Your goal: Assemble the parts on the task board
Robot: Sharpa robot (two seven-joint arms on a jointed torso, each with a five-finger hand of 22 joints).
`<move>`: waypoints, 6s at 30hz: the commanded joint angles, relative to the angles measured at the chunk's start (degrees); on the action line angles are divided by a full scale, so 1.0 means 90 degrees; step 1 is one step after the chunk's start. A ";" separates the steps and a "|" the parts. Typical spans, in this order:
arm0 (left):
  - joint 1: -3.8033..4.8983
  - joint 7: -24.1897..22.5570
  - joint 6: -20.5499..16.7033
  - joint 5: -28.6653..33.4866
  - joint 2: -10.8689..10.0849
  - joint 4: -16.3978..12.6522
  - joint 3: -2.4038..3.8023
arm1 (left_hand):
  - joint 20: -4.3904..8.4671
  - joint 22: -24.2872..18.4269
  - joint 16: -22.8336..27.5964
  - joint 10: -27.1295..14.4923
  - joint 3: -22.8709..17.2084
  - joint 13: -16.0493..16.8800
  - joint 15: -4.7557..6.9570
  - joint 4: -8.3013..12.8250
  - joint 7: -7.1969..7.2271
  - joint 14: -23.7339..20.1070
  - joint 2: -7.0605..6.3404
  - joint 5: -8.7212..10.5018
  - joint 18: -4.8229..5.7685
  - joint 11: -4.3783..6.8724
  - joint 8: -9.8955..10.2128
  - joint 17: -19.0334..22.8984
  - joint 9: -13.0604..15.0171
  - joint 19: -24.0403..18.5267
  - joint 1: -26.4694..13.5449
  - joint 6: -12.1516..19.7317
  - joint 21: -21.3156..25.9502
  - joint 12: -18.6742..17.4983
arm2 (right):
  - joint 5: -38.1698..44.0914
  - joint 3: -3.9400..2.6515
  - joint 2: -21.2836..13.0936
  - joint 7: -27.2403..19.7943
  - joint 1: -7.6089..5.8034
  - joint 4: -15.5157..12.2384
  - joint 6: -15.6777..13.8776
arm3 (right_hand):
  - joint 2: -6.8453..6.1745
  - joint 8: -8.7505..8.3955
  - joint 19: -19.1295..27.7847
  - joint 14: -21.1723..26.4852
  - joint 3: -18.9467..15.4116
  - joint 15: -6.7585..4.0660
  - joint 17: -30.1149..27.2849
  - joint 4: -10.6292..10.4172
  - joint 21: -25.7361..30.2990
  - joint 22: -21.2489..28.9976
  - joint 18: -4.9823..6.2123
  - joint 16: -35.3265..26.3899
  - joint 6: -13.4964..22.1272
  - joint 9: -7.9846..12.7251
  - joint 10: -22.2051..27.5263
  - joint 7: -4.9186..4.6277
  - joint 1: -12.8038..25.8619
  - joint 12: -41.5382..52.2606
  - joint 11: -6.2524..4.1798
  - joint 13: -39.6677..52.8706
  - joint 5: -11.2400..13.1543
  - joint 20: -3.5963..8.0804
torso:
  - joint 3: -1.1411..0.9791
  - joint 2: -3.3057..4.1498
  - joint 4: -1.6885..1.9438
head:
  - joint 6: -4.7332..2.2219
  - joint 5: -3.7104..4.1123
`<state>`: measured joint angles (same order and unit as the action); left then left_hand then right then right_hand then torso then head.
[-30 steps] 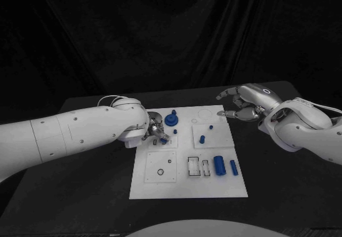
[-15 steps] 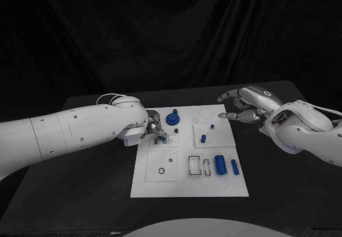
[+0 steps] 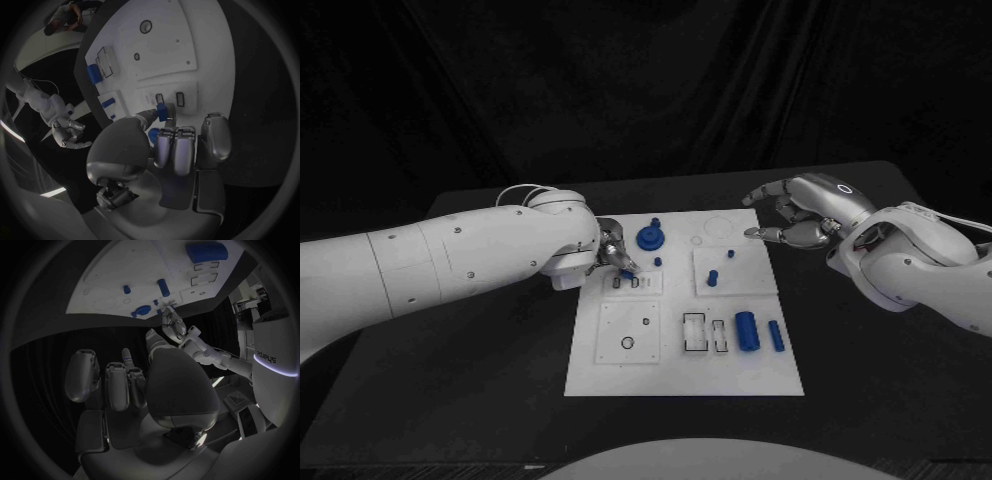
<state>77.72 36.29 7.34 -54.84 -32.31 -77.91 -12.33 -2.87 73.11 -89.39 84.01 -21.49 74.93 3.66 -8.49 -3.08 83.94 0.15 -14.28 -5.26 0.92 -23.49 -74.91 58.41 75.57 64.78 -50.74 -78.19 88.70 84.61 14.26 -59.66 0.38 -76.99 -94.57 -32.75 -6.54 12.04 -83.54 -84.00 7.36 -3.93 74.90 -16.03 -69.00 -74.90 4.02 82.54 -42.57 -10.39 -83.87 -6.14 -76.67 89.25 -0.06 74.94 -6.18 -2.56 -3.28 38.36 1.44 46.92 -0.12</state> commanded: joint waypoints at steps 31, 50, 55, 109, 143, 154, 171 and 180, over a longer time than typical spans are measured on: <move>-0.0100 -0.0059 0.0123 0.0009 0.0000 -0.0017 0.0004 | -0.0054 -0.0019 0.0042 0.0376 0.0121 0.1385 -0.0065 -0.0107 -0.0030 0.0497 0.0025 0.0154 0.0038 -0.0056 0.0066 -0.1396 0.0036 -0.0019 -0.0107 -0.0010 0.0073 -0.0054 | 0.0002 -0.0004 0.0006 0.0037 0.0057 0.0035 0.0093 | 0.0081 0.0039 -0.0003 -0.0482 0.0011 0.0051 0.0918 0.0017 0.0045 -0.1056 0.0018 -0.0046 -0.0059 0.0018 -0.0542 0.0001 -0.0002 -0.0076 0.0045 0.1509 -0.0056 -0.0015 | -0.0014 -0.0012 0.0009 | 0.0187 -0.0034; -0.0148 -0.0097 0.0150 0.0009 0.0017 -0.0011 0.0004 | -0.0105 0.0028 0.0054 0.0356 0.0766 0.1370 -0.0114 -0.0555 -0.0089 0.0481 0.0043 0.0762 0.0035 -0.0110 0.0284 -0.1376 0.0077 -0.0023 -0.0514 -0.0097 0.0125 -0.0066 | 0.0002 -0.0004 0.0006 0.0043 0.0059 0.0041 0.0115 | 0.0084 0.0045 -0.0003 -0.0481 0.0012 0.0052 0.0915 0.0022 0.0045 -0.1056 0.0018 -0.0050 -0.0072 0.0021 -0.0526 -0.0001 -0.0009 -0.0094 0.0046 0.1490 -0.0067 -0.0016 | -0.0009 0.0001 0.0006 | 0.0248 -0.0043; -0.0153 -0.0098 0.0156 0.0009 0.0020 0.0003 0.0004 | -0.0111 0.0037 0.0055 0.0345 0.0887 0.1360 -0.0122 -0.0635 -0.0099 0.0479 0.0059 0.0855 0.0034 -0.0119 0.0328 -0.1375 0.0081 -0.0023 -0.0581 -0.0110 0.0134 -0.0073 | 0.0002 -0.0004 0.0007 0.0046 0.0060 0.0044 0.0125 | 0.0084 0.0045 -0.0003 -0.0481 0.0012 0.0052 0.0915 0.0022 0.0045 -0.1056 0.0018 -0.0050 -0.0072 0.0021 -0.0526 -0.0001 -0.0009 -0.0094 0.0046 0.1490 -0.0067 -0.0016 | -0.0008 -0.0001 0.0006 | 0.0256 -0.0042; -0.0176 -0.0171 0.0365 0.0009 0.0001 -0.0036 0.0004 | -0.0065 0.0084 0.0089 0.0290 0.0968 0.1305 -0.0061 -0.0316 0.0017 0.0436 0.0394 0.0746 0.0025 -0.0033 0.0381 -0.1311 0.0237 -0.0028 -0.0007 -0.0370 0.0213 -0.0116 | 0.0002 -0.0004 0.0019 0.0112 0.0090 0.0101 0.0230 | 0.0088 0.0055 0.0003 -0.0478 -0.0002 0.0055 0.0903 0.0016 0.0069 -0.1051 0.0022 -0.0064 -0.0099 0.0035 -0.0513 -0.0008 0.0009 -0.0110 0.0051 0.1475 -0.0068 -0.0020 | -0.0010 -0.0007 0.0009 | 0.0342 -0.0055; -0.0176 -0.0033 0.0529 0.0009 -0.0040 -0.0056 0.0004 | 0.0005 0.0152 0.0091 0.0302 0.0936 0.1304 0.0013 -0.0169 0.0114 0.0445 0.0484 0.1089 0.0032 0.0052 0.0155 -0.1318 0.0509 0.0027 0.0399 -0.0571 0.0233 -0.0117 | -0.0166 -0.0004 0.0024 0.0174 0.0131 0.0138 0.0373 | 0.0105 0.0063 0.0003 -0.0480 -0.0001 0.0058 0.0908 0.0014 0.0073 -0.1050 0.0023 -0.0059 -0.0117 0.0041 -0.0527 -0.0016 0.0011 -0.0095 0.0057 0.1490 -0.0059 -0.0022 | -0.0005 -0.0001 0.0004 | 0.0342 -0.0060; -0.0176 0.0039 0.0629 0.0009 -0.0046 -0.0072 0.0005 | 0.0020 0.0163 0.0095 0.0299 0.0996 0.1298 0.0027 -0.0148 0.0133 0.0443 0.0411 0.1194 0.0033 0.0068 0.0126 -0.1311 0.0543 0.0038 0.0437 -0.0598 0.0239 -0.0122 | -0.0168 -0.0004 0.0028 0.0200 0.0138 0.0144 0.0412 | 0.0108 0.0065 0.0006 -0.0479 0.0000 0.0059 0.0902 0.0019 0.0084 -0.1047 0.0025 -0.0065 -0.0122 0.0044 -0.0527 -0.0020 0.0005 -0.0095 0.0060 0.1490 -0.0054 -0.0023 | -0.0008 -0.0008 0.0000 | 0.0342 -0.0070; -0.0176 0.0002 0.0543 0.0009 -0.0013 0.0003 0.0005 | -0.0015 0.0163 0.0126 0.0233 0.1539 0.1232 -0.0034 -0.0632 0.0011 0.0405 0.0239 0.1265 0.0031 -0.0022 0.0437 -0.1257 0.0338 0.0012 -0.0168 -0.0462 0.0314 -0.0172 | -0.0168 -0.0004 0.0033 0.0212 0.0140 0.0151 0.0458 | 0.0109 0.0066 0.0015 -0.0475 -0.0003 0.0063 0.0887 0.0026 0.0117 -0.1039 0.0030 -0.0084 -0.0128 0.0051 -0.0506 -0.0026 -0.0001 -0.0119 0.0066 0.1465 -0.0036 -0.0026 | -0.0004 -0.0003 0.0012 | 0.0342 -0.0071; -0.0176 -0.0064 0.0338 0.0009 0.0013 0.0095 0.0005 | -0.0062 0.0194 0.0126 0.0191 0.2027 0.1202 -0.0084 -0.0911 -0.0055 0.0397 0.0293 0.1285 0.0027 -0.0081 0.0678 -0.1258 0.0163 -0.0020 -0.0788 -0.0426 0.0342 -0.0193 | -0.0168 -0.0004 0.0024 0.0226 0.0140 0.0143 0.0477 | 0.0109 0.0066 0.0015 -0.0475 -0.0003 0.0063 0.0887 0.0026 0.0117 -0.1039 0.0030 -0.0084 -0.0128 0.0051 -0.0506 -0.0026 -0.0001 -0.0119 0.0066 0.1465 -0.0036 -0.0026 | -0.0005 -0.0001 0.0006 | 0.0342 -0.0078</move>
<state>76.58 35.67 10.89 -54.88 -32.27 -77.38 -12.00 -3.17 74.78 -88.49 84.01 -3.49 74.91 3.26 -16.68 -3.31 83.95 2.85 -3.06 -5.26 0.51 -18.65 -74.91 59.93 75.69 58.24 -55.05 -75.40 87.13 83.05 14.26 -59.39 1.36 -75.87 -93.21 -28.85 -6.10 12.26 -83.54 -84.00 7.36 -3.94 74.90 -16.04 -68.26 -74.91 4.02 82.07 -43.19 -9.99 -84.04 -6.35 -76.68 88.52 0.11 74.92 -6.40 -2.56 -3.33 38.34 1.52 50.01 -0.78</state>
